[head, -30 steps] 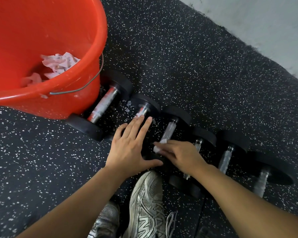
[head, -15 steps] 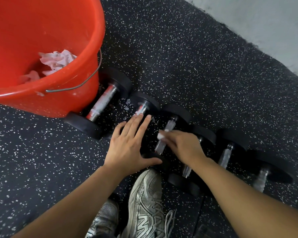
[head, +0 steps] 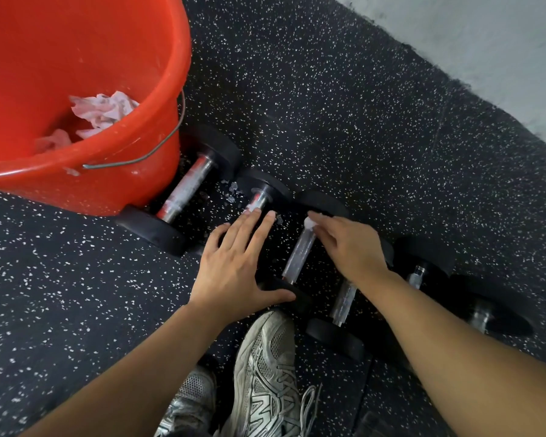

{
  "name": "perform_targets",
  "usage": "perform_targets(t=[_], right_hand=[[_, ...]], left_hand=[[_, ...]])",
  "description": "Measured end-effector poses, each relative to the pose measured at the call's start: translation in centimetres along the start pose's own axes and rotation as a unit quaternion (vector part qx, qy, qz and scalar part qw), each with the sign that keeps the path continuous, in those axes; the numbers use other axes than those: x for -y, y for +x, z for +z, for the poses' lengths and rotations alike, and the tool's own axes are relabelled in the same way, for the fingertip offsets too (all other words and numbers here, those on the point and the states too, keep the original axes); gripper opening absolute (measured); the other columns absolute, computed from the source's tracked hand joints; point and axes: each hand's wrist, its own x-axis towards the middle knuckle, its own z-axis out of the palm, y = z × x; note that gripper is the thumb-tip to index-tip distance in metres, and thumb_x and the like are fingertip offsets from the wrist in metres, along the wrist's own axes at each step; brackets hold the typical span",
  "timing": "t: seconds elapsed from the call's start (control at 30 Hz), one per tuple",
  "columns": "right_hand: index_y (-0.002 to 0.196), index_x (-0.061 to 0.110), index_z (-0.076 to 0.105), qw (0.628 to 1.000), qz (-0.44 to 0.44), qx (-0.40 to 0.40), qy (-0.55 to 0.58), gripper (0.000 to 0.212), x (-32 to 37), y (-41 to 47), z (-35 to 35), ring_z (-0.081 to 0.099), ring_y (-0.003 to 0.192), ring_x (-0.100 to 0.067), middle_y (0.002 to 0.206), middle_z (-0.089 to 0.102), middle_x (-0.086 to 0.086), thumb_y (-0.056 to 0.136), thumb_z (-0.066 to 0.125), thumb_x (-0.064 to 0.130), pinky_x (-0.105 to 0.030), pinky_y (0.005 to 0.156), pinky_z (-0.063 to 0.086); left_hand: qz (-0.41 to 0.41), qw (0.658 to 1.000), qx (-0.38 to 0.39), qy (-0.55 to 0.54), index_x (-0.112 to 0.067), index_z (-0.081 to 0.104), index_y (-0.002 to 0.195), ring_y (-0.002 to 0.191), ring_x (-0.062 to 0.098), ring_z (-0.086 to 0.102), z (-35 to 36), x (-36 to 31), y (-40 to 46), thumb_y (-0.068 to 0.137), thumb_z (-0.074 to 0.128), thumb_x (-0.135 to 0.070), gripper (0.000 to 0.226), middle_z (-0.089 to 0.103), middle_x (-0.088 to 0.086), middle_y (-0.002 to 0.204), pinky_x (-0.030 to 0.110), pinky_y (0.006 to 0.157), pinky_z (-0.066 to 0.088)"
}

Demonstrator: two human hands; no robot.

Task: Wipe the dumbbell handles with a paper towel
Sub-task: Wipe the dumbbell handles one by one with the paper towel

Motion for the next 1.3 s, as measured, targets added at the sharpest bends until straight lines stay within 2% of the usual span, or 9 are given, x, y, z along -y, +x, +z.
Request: perform_targets(t=[0.07, 0.2, 0.37, 0.53, 0.77, 0.87, 1.03, 1.2, 1.3], right_hand=[[0.133, 0.029, 0.065, 1.0, 0.009, 0.021, -0.011, 0.033, 0.3, -0.1, 0.5, 0.071, 0.083, -0.021, 0.098, 0.075, 0.003, 0.104, 0.052, 0.037, -0.033, 0.065, 0.053], [0.13, 0.027, 0.067, 0.994, 0.025, 0.045, 0.096, 0.031, 0.8, -1.0, 0.7, 0.07, 0.107, -0.016, 0.12, 0.074, 0.003, 0.103, 0.055, 0.036, -0.034, 0.086, 0.056], [0.137, 0.031, 0.062, 0.995, 0.067, 0.015, 0.077, 0.034, 0.5, -1.4, 1.2, 0.069, 0.091, -0.016, 0.107, 0.074, 0.004, 0.104, 0.053, 0.031, -0.031, 0.073, 0.053], [0.136, 0.03, 0.063, 0.98, 0.085, 0.034, 0.175, 0.033, 0.9, -1.9, 0.9, 0.067, 0.109, -0.01, 0.123, 0.071, 0.006, 0.104, 0.052, 0.033, -0.029, 0.091, 0.055], [0.135, 0.036, 0.062, 0.975, 0.069, 0.097, 0.188, 0.034, 0.6, -3.3, 1.1, 0.065, 0.084, -0.009, 0.096, 0.068, 0.011, 0.103, 0.056, 0.028, -0.039, 0.075, 0.055], [0.137, 0.041, 0.059, 0.973, 0.086, 0.057, 0.207, 0.036, 0.7, -4.0, 1.1, 0.065, 0.086, -0.009, 0.097, 0.067, 0.011, 0.104, 0.054, 0.029, -0.03, 0.074, 0.053], [0.131, 0.042, 0.064, 0.965, 0.052, 0.129, 0.221, 0.036, 1.6, -5.6, 1.5, 0.066, 0.094, -0.003, 0.1, 0.07, 0.017, 0.1, 0.061, 0.023, -0.035, 0.084, 0.055], [0.132, 0.044, 0.063, 0.963, 0.065, 0.111, 0.237, 0.04, 1.9, -5.4, 0.8, 0.064, 0.089, 0.0, 0.095, 0.066, 0.027, 0.101, 0.059, 0.02, -0.023, 0.08, 0.052], [0.131, 0.045, 0.063, 0.959, 0.014, 0.2, 0.198, 0.048, 2.2, -6.0, 1.3, 0.063, 0.109, 0.003, 0.111, 0.066, 0.029, 0.097, 0.06, 0.011, -0.029, 0.096, 0.052]], left_hand=[[0.0, 1.0, 0.0, -0.002, -0.025, 0.006, 0.166, 0.157, 0.016, 0.02, -0.1, 0.0, 0.0, 0.062, 0.054, -0.098, 0.136, 0.023, 0.0, 0.171, 0.047, 0.125, 0.021], [0.003, 1.0, 0.0, 0.001, -0.025, 0.004, 0.166, 0.158, 0.016, 0.019, 0.0, 0.0, 0.0, 0.062, 0.053, -0.098, 0.135, 0.023, 0.0, 0.171, 0.046, 0.126, 0.02], [0.002, 1.0, 0.001, -0.001, -0.025, 0.006, 0.166, 0.157, 0.016, 0.019, 0.0, 0.1, 0.0, 0.062, 0.052, -0.099, 0.135, 0.024, 0.0, 0.17, 0.047, 0.125, 0.02], [0.002, 1.0, 0.002, 0.0, -0.026, 0.006, 0.166, 0.158, 0.015, 0.018, 0.1, 0.2, 0.0, 0.063, 0.051, -0.099, 0.134, 0.021, -0.001, 0.171, 0.046, 0.126, 0.019], [0.0, 1.0, 0.004, 0.001, -0.027, 0.002, 0.165, 0.158, 0.014, 0.015, 0.1, 0.2, 0.0, 0.063, 0.049, -0.1, 0.134, 0.018, -0.002, 0.172, 0.046, 0.127, 0.017], [-0.002, 1.0, 0.004, -0.001, -0.027, 0.003, 0.166, 0.158, 0.015, 0.017, 0.1, 0.1, 0.0, 0.062, 0.048, -0.101, 0.135, 0.019, -0.002, 0.172, 0.045, 0.126, 0.017], [0.001, 1.0, 0.002, 0.0, -0.027, 0.004, 0.166, 0.158, 0.015, 0.016, 0.1, 0.1, 0.0, 0.063, 0.049, -0.1, 0.134, 0.019, -0.002, 0.172, 0.045, 0.126, 0.017], [-0.001, 1.0, 0.002, -0.003, -0.026, 0.007, 0.166, 0.157, 0.015, 0.019, 0.2, 0.1, 0.0, 0.062, 0.051, -0.1, 0.134, 0.022, -0.001, 0.171, 0.046, 0.126, 0.019], [-0.002, 1.0, 0.001, -0.003, -0.027, 0.007, 0.165, 0.158, 0.015, 0.018, 0.1, 0.1, 0.0, 0.062, 0.05, -0.1, 0.133, 0.022, -0.002, 0.171, 0.046, 0.126, 0.018]])
